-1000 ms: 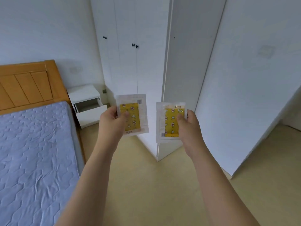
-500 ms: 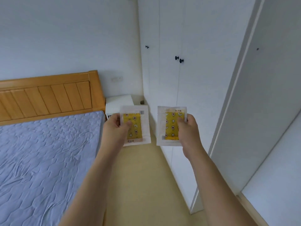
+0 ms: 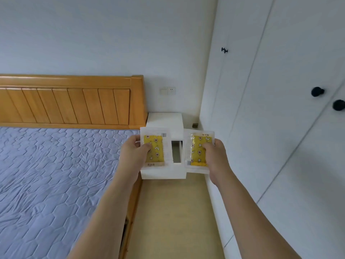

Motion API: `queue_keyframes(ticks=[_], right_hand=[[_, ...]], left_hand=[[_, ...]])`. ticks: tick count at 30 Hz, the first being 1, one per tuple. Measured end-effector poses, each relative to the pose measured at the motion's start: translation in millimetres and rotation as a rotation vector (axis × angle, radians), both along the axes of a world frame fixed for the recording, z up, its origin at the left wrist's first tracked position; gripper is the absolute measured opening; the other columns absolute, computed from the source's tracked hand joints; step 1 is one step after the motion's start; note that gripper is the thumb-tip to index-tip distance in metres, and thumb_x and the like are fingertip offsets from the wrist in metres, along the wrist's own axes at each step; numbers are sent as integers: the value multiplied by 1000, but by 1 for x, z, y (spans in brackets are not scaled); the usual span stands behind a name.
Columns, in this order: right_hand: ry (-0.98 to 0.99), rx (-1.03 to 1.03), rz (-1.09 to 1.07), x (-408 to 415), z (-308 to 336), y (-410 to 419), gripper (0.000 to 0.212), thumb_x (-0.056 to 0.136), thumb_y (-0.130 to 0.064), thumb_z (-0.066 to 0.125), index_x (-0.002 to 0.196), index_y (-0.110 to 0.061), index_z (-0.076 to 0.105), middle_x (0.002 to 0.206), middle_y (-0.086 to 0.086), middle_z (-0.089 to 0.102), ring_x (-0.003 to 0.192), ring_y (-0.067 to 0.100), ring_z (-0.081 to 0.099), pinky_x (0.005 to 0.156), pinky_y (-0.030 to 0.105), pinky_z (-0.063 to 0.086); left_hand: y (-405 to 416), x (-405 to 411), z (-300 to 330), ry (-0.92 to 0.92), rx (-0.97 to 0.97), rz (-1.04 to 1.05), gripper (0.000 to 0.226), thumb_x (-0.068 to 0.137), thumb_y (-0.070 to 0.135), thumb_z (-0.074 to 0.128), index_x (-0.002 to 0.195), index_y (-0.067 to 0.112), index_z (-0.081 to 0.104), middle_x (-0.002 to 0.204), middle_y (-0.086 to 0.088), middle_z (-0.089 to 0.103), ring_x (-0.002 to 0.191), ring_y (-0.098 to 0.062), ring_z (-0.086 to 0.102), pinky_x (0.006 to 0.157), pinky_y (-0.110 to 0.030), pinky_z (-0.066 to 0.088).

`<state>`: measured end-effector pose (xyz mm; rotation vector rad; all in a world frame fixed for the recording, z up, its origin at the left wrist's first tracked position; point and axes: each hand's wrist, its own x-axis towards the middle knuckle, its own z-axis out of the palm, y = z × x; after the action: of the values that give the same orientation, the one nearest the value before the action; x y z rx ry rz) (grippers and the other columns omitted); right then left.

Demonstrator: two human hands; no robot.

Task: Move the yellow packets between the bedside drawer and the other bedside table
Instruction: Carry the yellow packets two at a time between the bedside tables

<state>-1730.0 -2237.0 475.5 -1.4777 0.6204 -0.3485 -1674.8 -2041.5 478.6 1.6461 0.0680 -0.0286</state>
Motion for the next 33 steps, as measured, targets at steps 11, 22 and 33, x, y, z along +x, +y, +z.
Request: queue_keyframes(ticks=[11, 22, 33], right_hand=[[81, -33, 55, 275, -27, -76, 22, 92, -8, 48, 90, -30, 48, 86, 1, 60, 73, 22, 62, 74, 38, 55], [319, -240, 266, 534, -247, -120, 56, 89, 2, 42, 133, -28, 25, 101, 1, 55, 70, 19, 57, 57, 31, 47], [527, -640, 467, 661, -577, -135, 71, 82, 9, 39, 140, -27, 19, 106, 8, 45, 56, 16, 43, 46, 27, 32]], left_hand=[[-81, 280, -22, 50, 71, 29, 17, 93, 13, 65, 106, 21, 58, 99, 4, 69, 81, -8, 68, 60, -25, 54], [-134, 523, -240, 210, 268, 49, 8, 91, 11, 63, 94, 19, 63, 92, 1, 71, 77, -17, 71, 62, -31, 57], [-159, 659, -590, 358, 490, -98, 7, 89, 10, 61, 90, 17, 62, 89, -1, 69, 82, -19, 68, 75, -37, 60]])
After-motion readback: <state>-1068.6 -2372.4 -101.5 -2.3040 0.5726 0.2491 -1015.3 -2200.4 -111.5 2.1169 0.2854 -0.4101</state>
